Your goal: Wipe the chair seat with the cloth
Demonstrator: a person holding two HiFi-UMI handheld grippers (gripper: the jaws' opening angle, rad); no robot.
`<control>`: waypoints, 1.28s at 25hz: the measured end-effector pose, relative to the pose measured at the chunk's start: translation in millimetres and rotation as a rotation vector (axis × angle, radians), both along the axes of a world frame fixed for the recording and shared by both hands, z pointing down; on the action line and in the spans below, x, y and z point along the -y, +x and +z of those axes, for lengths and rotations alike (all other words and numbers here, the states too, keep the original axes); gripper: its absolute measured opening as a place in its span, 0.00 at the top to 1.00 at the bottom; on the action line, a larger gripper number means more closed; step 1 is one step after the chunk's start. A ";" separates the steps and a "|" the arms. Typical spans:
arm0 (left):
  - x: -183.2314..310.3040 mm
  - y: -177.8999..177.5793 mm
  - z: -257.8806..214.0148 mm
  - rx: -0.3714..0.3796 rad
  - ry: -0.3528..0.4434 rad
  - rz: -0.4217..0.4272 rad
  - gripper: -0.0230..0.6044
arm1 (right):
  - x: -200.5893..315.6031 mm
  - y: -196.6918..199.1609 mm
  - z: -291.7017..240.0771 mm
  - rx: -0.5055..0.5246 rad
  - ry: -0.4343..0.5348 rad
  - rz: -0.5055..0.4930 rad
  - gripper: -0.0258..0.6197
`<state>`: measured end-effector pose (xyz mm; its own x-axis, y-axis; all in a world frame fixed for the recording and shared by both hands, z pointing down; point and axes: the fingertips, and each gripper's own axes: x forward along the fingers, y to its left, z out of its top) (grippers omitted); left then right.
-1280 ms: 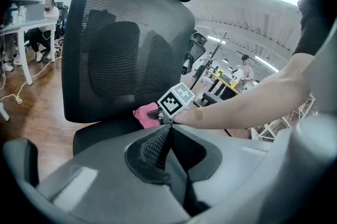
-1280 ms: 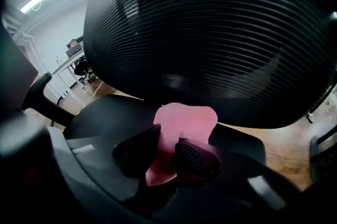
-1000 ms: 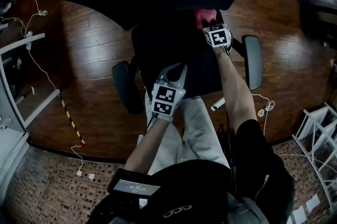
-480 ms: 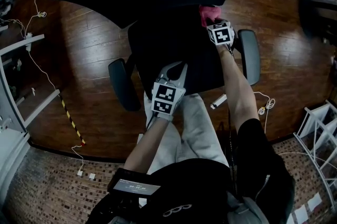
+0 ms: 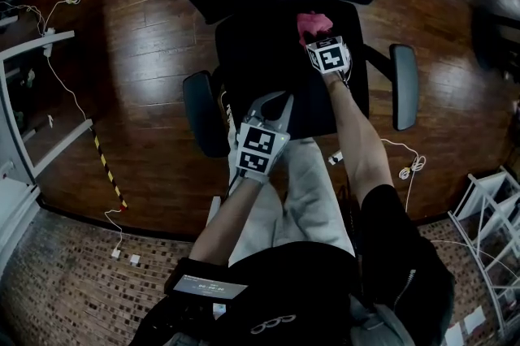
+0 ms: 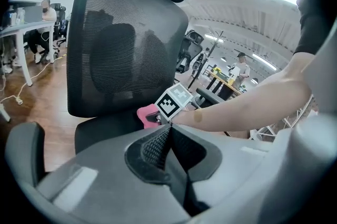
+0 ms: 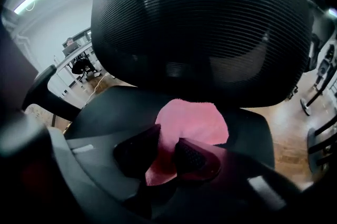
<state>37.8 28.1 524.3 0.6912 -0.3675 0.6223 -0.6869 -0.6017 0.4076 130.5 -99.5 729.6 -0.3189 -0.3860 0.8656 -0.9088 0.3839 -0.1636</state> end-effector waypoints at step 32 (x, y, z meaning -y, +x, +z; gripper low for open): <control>-18.1 -118.2 -4.1 0.022 0.003 -0.049 0.98 | -65.4 -255.3 -17.4 0.284 -0.040 -0.227 0.83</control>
